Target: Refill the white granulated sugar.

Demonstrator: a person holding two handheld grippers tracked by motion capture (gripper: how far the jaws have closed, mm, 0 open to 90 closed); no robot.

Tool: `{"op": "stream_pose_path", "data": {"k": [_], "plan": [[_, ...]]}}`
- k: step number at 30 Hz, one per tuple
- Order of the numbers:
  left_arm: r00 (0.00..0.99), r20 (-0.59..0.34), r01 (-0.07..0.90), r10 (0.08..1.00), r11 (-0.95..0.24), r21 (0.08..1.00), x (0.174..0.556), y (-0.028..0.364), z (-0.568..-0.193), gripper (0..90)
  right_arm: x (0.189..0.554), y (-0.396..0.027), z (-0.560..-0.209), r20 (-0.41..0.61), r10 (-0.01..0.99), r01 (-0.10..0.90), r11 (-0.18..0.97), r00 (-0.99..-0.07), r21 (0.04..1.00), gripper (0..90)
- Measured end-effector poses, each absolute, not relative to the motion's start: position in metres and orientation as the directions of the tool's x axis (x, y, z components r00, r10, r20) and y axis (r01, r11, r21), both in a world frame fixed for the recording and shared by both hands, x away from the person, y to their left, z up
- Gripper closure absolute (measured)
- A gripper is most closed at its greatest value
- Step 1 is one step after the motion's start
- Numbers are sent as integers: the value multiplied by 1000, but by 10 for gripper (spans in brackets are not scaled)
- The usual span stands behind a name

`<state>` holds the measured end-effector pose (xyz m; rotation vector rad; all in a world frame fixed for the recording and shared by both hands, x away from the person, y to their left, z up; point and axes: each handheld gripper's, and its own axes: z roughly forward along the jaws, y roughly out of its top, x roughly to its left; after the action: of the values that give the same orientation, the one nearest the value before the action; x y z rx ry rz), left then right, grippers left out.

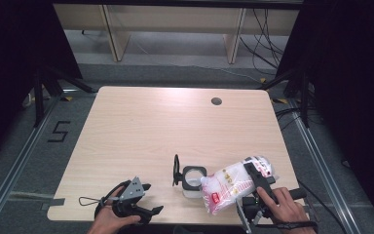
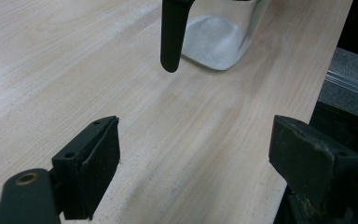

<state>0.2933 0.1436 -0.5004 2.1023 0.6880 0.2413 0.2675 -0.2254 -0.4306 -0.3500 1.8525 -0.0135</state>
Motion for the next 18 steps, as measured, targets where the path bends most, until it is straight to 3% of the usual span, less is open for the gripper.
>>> {"op": "stream_pose_path", "data": {"k": [4, 6, 9, 12, 18], "plan": [[827, -85, 387, 556, -452, 804, 293, 143, -501, 161, 266, -226, -430, -936, -202, -208, 967, -287, -145, 410], [840, -54, 356, 540, -473, 806, 295, 144, -501, 161, 264, -225, -431, -930, -210, -193, 969, -302, -156, 410], [827, -80, 383, 557, -454, 804, 293, 144, -500, 161, 265, -223, -430, -919, -250, -208, 959, -306, -191, 410], [825, -87, 389, 559, -447, 806, 293, 143, -501, 160, 265, -224, -432, -934, -210, -216, 965, -287, -150, 410], [826, -88, 390, 557, -451, 803, 293, 143, -501, 161, 264, -223, -428, -923, -255, -207, 958, -289, -200, 410]]}}
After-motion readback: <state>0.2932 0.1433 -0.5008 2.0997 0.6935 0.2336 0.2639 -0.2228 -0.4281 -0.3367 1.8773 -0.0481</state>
